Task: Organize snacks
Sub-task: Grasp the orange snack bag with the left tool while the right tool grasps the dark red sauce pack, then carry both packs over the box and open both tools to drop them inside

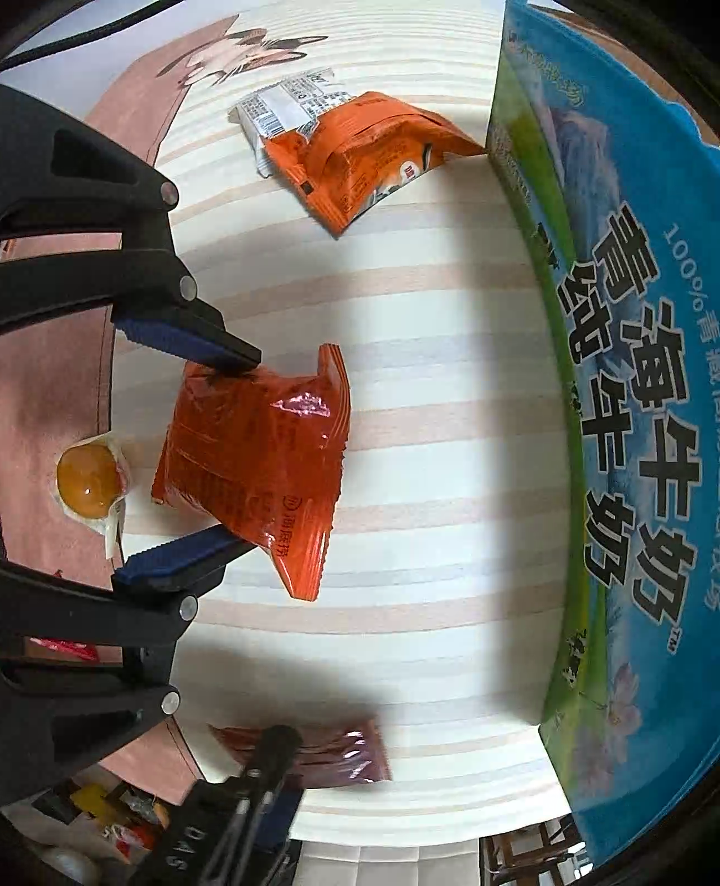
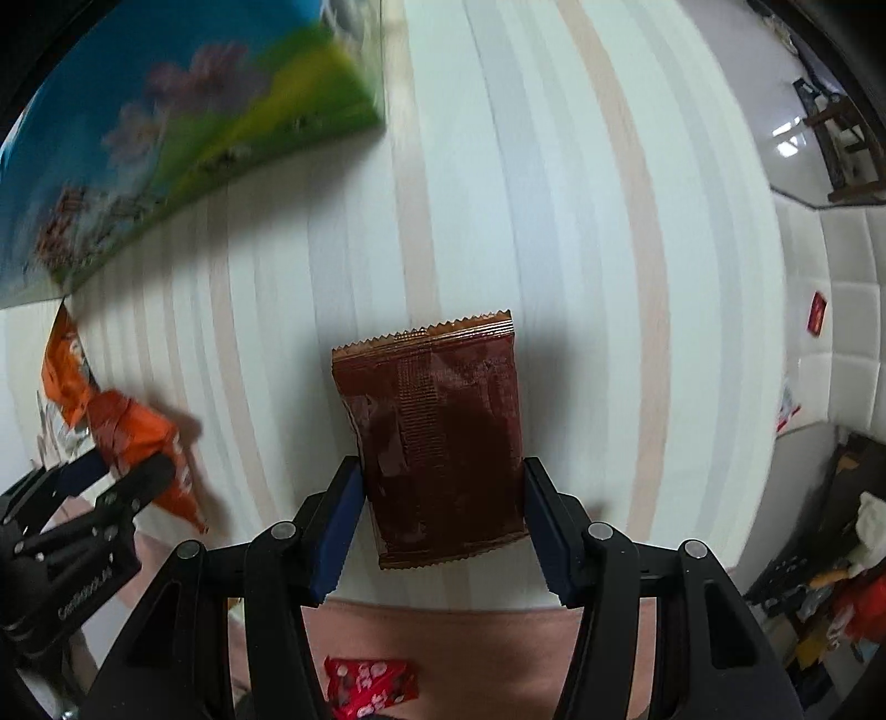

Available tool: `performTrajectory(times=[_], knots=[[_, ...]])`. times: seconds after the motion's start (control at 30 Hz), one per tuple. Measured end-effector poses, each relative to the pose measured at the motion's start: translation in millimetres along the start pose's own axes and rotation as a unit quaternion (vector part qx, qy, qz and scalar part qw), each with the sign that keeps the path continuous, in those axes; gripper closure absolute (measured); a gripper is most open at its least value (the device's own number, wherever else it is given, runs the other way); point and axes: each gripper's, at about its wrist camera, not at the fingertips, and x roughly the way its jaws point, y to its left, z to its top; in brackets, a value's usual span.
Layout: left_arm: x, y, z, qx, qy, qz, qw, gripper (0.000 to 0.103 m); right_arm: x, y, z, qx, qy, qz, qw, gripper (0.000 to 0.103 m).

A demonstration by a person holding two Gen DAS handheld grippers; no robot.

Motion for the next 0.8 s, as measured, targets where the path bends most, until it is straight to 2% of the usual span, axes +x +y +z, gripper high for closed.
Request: performTrajectory(times=[0.1,0.23,0.4,0.5,0.57,0.8], knots=[[8,-5,-4,0.018,0.004,0.010,0.9998,0.047,0,-3,3,0.010,0.001,0.001,1.000,0.043],[10,-31,-8,0.039,0.002,0.025,0.9989,0.043,5,-5,2,0.009,0.011,-0.004,1.000,0.040],[25,-47,-5,0.026,-0.012,0.019,0.9994,0.045,6,23,-2,-0.031,0.007,-0.058,0.998,0.041],[24,-39,-12,0.014,-0.021,0.014,0.9996,0.049,8,35,-7,-0.052,-0.012,-0.093,0.994,0.044],[19,-31,-14,0.004,-0.021,0.006,0.9998,0.052,7,36,-10,-0.055,-0.025,-0.092,0.994,0.045],[10,-5,-28,-0.044,-0.020,-0.028,0.9985,0.055,0,28,-21,-0.041,-0.032,-0.053,0.997,0.045]])
